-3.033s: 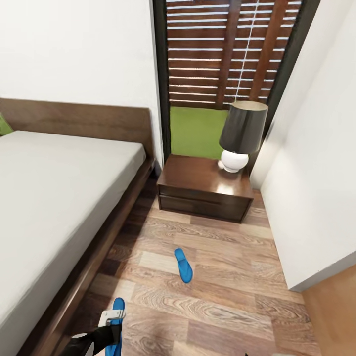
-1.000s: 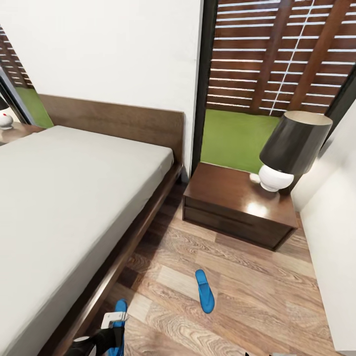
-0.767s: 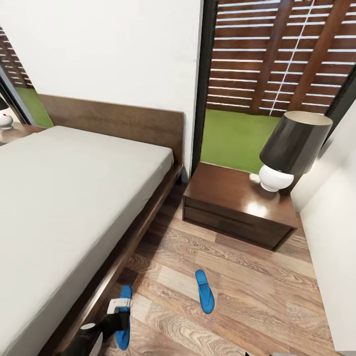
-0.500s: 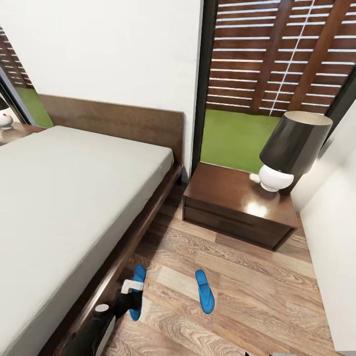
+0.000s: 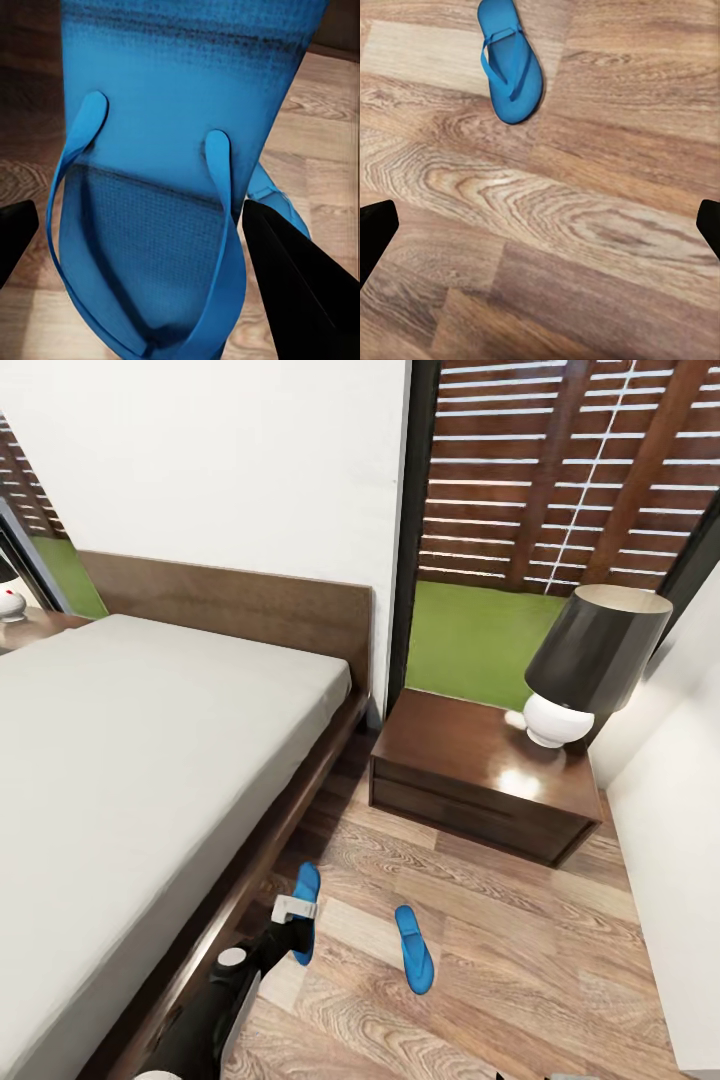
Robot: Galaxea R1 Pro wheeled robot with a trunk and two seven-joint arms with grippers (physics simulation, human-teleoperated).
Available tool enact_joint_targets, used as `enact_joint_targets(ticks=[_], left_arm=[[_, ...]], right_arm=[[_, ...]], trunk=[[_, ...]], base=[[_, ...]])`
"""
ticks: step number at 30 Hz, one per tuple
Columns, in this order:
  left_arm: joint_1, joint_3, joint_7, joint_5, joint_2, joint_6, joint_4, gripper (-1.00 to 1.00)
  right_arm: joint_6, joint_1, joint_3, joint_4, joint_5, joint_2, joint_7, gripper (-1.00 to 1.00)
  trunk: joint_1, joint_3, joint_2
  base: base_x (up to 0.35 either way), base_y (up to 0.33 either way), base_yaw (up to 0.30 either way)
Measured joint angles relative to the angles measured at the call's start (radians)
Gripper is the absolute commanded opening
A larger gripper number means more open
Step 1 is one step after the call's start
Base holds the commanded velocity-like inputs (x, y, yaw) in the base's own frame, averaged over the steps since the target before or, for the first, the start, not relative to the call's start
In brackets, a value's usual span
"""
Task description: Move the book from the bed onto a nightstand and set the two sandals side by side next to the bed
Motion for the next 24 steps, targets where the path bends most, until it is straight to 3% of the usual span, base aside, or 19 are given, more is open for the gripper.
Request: enact_joint_targets(ticks=[9,24], left_arm=[[0.000,-0.037,0.000,0.001,-0.002,0.000,0.000,-1.00],[0.000,-0.040,0.000,0.001,-0.002,0.000,0.001,-1.00]], right_arm=[[0.000,0.000,-0.002,0.000,0.000,0.000,0.000,1.00],[0.000,0.000,0.000,-0.001,-0.002,-0.001,0.001,1.00]], trunk=[[0.000,0.000,0.000],[0.000,0.000,0.000]], base=[[0.000,0.000,0.000],[0.000,0.000,0.000]])
